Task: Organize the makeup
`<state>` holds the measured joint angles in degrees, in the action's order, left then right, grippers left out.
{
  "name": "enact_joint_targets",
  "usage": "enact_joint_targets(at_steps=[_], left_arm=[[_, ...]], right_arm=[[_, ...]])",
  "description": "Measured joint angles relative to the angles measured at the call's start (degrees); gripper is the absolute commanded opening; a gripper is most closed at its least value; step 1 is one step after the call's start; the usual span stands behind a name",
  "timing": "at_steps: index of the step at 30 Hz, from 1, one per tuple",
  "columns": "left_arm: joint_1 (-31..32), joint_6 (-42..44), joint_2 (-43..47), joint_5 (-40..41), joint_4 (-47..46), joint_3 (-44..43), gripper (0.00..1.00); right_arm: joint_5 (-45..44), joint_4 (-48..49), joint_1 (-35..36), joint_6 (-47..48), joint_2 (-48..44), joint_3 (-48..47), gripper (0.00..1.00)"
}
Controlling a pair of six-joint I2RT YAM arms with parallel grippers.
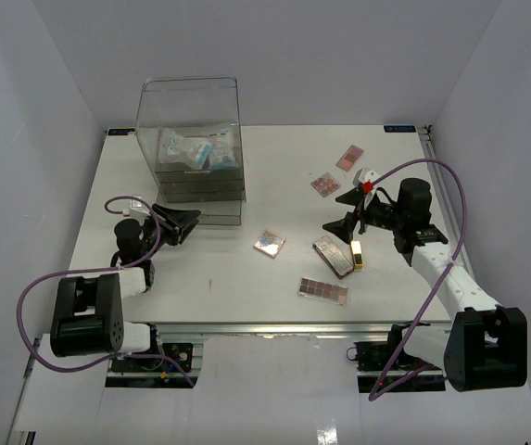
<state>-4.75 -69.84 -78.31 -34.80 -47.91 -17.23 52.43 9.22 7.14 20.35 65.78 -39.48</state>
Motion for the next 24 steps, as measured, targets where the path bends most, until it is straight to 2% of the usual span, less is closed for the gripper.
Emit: enact_joint_targets(at_steps=[2, 7, 13, 19, 22, 23, 24], left_arm=[[0.00, 0.74, 1.84, -0.29, 1.26, 0.03, 0.67], [0.00, 3.01, 6.28, -0.87, 4.02, 0.21, 0.74], [0.00, 6.13, 10.70, -2.26, 9.05, 1.09, 0.77], [-0.28, 9.85, 19.06, -3.41, 16.82, 2.55, 0.80], [-0.43, 13.32, 25.02, -3.04, 21.79, 1.76, 0.86], [-0.44, 15.48, 27.12, -2.73, 24.18, 0.80, 0.94], [-0.45, 17.42, 28.82, -2.39, 25.92, -0.46, 0.98]], right_arm=[[-1.15, -0.40, 0.00, 0.14, 0.35, -0.08, 0.95], [-4.42, -2.85, 0.00, 0.56, 2.84, -1.19, 0.95], [-10.93, -9.55, 0.33, 1.31, 5.26, -4.58, 0.95], [-26.75, -19.47, 3.37, 2.36, 5.43, -9.10, 0.97], [-35.57, -25.12, 4.80, 2.29, 5.54, -11.07, 0.97], [-37.93, -26.64, 4.91, 2.15, 5.58, -11.47, 0.97], [-39.77, -27.89, 4.90, 2.10, 5.60, -11.61, 0.97]])
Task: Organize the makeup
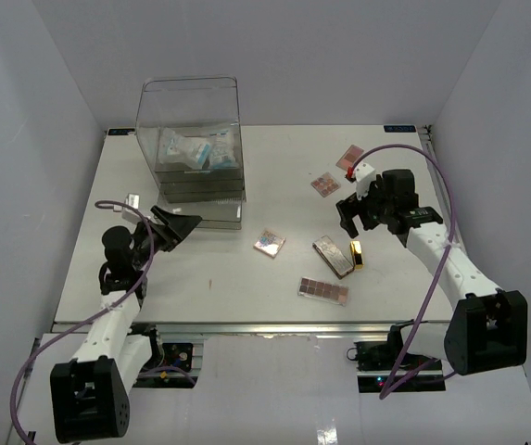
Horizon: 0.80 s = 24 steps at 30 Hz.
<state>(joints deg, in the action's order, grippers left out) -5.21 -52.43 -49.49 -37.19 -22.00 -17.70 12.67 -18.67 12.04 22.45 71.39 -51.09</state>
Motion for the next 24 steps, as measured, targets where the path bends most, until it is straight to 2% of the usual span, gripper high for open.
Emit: enact_joint_targets(at_steps=[5, 10, 16, 22, 24], left_arm=[[-0.09, 10.24, 4.54, 1.49, 7.24, -9.10, 0.98], [0.04, 19.33, 5.08, 2.53, 13.43, -15.41, 0.98], [0.71, 28.06, 7.71, 6.91, 20.08, -16.43, 0.98], [0.85, 31.92, 13.04, 10.56, 22.88, -16.43, 0.98], [0.85, 32.43, 13.75, 11.09, 23.25, -16.43, 0.98]], right_arm=[[-1.26, -5.58, 0.71, 1.48, 0.78, 0.07, 0.95], [0.54, -8.05, 6.21, 4.53, 5.82, 0.31, 0.90], [-2.27, -8.08, 12.08, 4.18, 14.36, -0.20, 0.90], [-6.74, -6.53, 14.30, 1.77, 20.18, -0.45, 0.91], [-7.41, -6.34, 14.54, 1.23, 20.40, -0.51, 0.88]])
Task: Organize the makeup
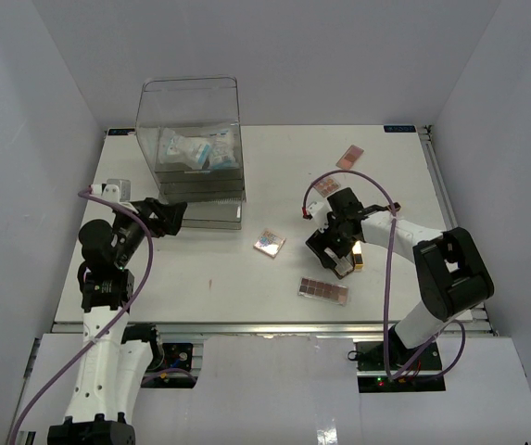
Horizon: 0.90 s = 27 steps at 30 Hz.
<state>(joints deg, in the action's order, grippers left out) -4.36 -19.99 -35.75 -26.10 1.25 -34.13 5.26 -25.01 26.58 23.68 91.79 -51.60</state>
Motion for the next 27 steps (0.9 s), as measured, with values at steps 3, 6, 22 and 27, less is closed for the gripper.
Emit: enact_joint_targets(at_steps=[3, 6, 22, 27], left_arm=[[0.00, 0.50, 0.20, 0.35, 0.32, 0.00, 0.98], [0.00, 0.69, 0.05, 0.47, 0.82, 0.00, 0.98], [0.00, 1.10, 0.09, 0.97, 1.53, 0.00, 0.98], [0.00, 1.13, 0.23, 1.58, 1.79, 0.00, 0.98]], right_arm=[[-0.61, 0.13, 0.18, -0.75, 0.14, -0.05, 0.78], [-0.67, 0.46, 0.18, -1.20, 0.23, -0.13, 0.61], [9.58, -6.10, 1.30, 6.65, 0.62, -19.12, 0.18], [11.18, -8.89, 9.14, 15.66, 3.43, -35.22, 0.20]])
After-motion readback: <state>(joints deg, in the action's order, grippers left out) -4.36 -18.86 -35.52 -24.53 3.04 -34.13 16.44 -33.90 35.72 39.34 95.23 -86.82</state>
